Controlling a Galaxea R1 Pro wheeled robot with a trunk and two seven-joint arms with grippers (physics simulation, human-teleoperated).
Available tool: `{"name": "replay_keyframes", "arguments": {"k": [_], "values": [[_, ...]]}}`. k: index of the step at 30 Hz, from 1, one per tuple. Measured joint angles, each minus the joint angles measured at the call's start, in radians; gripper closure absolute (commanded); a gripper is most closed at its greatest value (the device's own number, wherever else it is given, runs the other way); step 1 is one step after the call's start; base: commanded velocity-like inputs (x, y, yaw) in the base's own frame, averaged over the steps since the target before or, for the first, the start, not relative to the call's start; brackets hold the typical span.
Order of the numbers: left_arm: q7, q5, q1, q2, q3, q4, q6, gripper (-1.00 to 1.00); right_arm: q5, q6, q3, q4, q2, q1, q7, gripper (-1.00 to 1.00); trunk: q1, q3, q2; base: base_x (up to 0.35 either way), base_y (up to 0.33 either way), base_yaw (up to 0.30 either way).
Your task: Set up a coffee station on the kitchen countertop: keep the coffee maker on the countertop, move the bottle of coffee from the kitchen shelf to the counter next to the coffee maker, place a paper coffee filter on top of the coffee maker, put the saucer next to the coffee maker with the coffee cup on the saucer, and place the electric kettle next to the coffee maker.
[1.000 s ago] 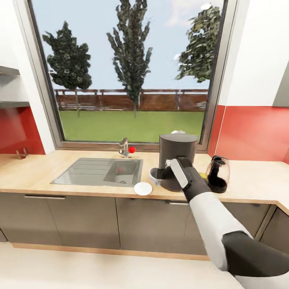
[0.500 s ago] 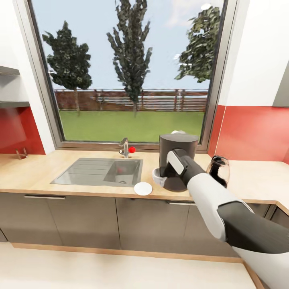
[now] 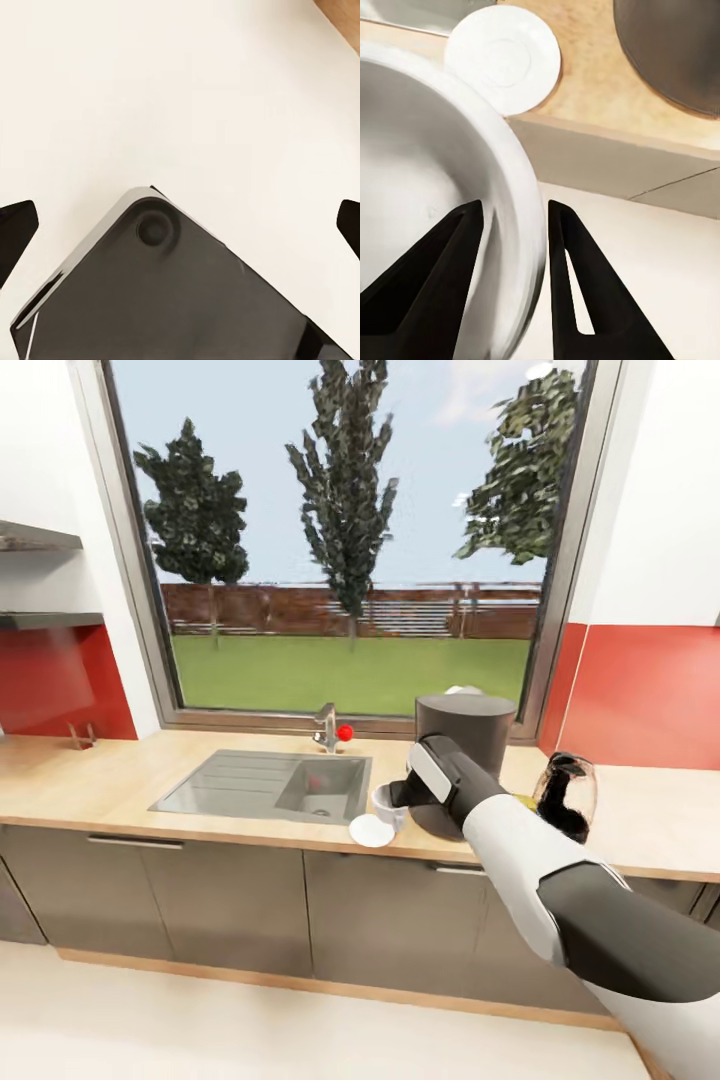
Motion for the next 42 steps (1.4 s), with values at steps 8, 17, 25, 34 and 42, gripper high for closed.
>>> {"name": "replay_keyframes", "arguments": {"k": [8,17,25,34,42], "values": [[0.0,0.002,0.0,0.0,0.0,0.001,0.0,-1.0,-0.038,0.0,0.001,0.002,0.0,0.0,0.002,1.0,0.0,-0.001,0.0,0.0,0.0,0.273],[0.0,0.0,0.0,0.0,0.0,0.0,0.001,-1.0,-0.067,0.001,0.002,0.079,0.0,0.0,0.033,1.0,0.0,-0.002,0.0,0.0,0.0,0.048],[0.0,0.0,0.0,0.0,0.0,0.0,0.002,-1.0,-0.066,0.001,0.001,0.096,0.0,0.0,0.037,1.0,0.0,-0.002,0.0,0.0,0.0,0.001],[0.0,0.003,0.0,0.002,0.001,0.0,0.002,-1.0,-0.059,0.001,0.001,0.097,0.0,0.0,0.037,1.0,0.0,-0.002,0.0,0.0,0.0,0.0],[0.002,0.007,0.0,0.008,0.002,0.0,0.003,-1.0,-0.055,0.001,0.002,0.097,0.0,0.0,0.035,1.0,0.0,-0.002,0.0,0.026,0.0,0.0]]}}
